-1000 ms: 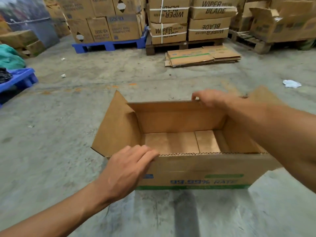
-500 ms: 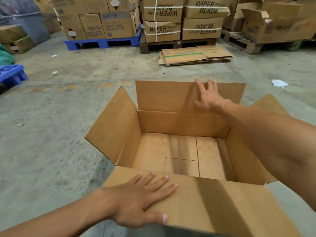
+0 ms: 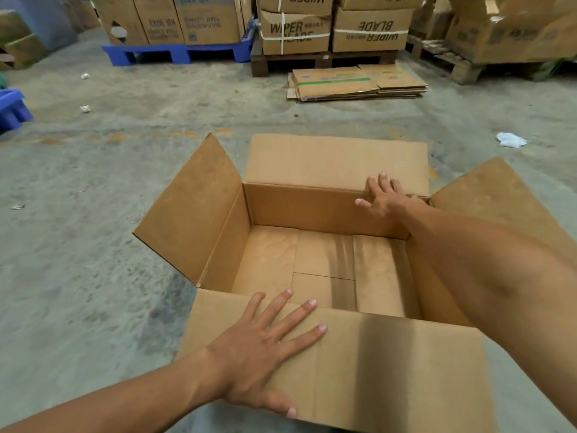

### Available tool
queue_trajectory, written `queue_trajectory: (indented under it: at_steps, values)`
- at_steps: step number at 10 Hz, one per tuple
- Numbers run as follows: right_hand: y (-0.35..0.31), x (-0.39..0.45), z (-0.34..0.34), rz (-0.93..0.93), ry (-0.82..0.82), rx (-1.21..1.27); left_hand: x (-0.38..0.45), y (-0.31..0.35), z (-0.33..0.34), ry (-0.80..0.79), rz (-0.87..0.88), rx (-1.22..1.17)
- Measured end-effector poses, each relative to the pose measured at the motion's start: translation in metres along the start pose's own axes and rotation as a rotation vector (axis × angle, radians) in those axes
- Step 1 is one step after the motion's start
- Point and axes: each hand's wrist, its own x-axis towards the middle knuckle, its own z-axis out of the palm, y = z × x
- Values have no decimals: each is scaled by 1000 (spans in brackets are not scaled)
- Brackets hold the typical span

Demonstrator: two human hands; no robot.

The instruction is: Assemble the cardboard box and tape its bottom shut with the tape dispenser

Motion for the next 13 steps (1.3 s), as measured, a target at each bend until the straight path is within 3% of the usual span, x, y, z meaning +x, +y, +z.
queue_trajectory:
  at_steps: [2,4,5,10,11,12,13]
  values:
    - [-7,4,5,-46,43,98,4,2,-11,126,-71,-74]
    - [2,-12,14,-50,72,118,33,-3,-25,21,-231,-263]
    - [1,-16,13,-58,73,155,36,-3,-23,-27,-299,-250]
    - [-130,-27,26,-310,23,151,-46,-3,11,14,-576,-214]
    - [-138,-31,23,-335,13,153,-43,-7,5,-25,-592,-291]
    - [-135,-33,25,-329,-9,121,-37,-23,-4,-64,-637,-559]
    - [-126,-36,25,-333,-68,99,-29,-57,-19,79,-791,-689]
